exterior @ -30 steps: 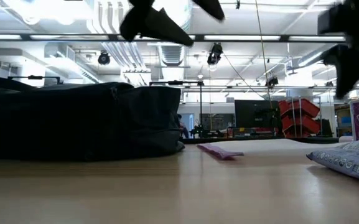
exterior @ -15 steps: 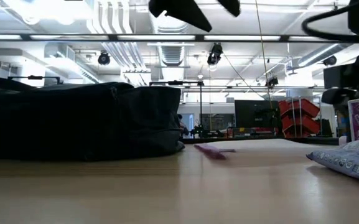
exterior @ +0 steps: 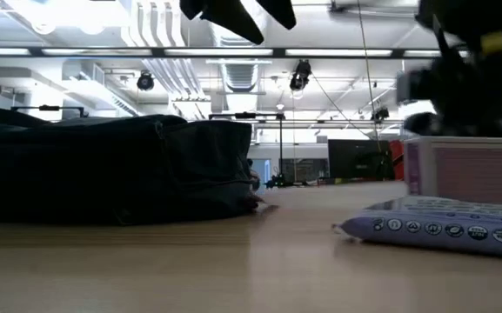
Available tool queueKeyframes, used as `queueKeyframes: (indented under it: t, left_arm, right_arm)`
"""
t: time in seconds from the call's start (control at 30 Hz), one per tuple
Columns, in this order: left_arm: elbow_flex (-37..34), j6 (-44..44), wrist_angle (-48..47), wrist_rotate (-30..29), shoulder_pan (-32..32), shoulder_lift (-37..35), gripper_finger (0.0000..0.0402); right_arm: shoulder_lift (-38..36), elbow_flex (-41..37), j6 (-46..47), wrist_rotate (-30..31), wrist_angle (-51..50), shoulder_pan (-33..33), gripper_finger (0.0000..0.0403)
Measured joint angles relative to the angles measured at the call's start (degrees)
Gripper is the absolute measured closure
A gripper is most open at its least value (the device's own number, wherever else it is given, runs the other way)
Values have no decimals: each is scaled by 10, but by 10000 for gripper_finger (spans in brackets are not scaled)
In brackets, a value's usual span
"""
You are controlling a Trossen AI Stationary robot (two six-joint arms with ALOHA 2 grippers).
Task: Unpack backpack
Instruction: Prepare the transparent zip bag
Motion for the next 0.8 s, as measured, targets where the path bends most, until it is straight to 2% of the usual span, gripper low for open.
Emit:
queueKeyframes:
  t: [0.13,0.27,0.47,0.6,0.8]
  left_arm:
    - [-28,19,34,-2,-1,-3,92]
    - [-37,87,93,15,0,0,92]
    - [-39,176,120,43,19,15,92]
    - [-39,237,129,48,40,27,92]
    - [-39,316,194,120,63,43,92]
  right_arm:
    - [-5,54,-35,4,1,-15,400]
    - [-5,105,-75,2,-6,-23,401]
    - [-3,166,-105,2,-27,-30,402]
    - [-2,187,-113,2,-45,-30,402]
    - [0,188,-94,5,-62,-32,403]
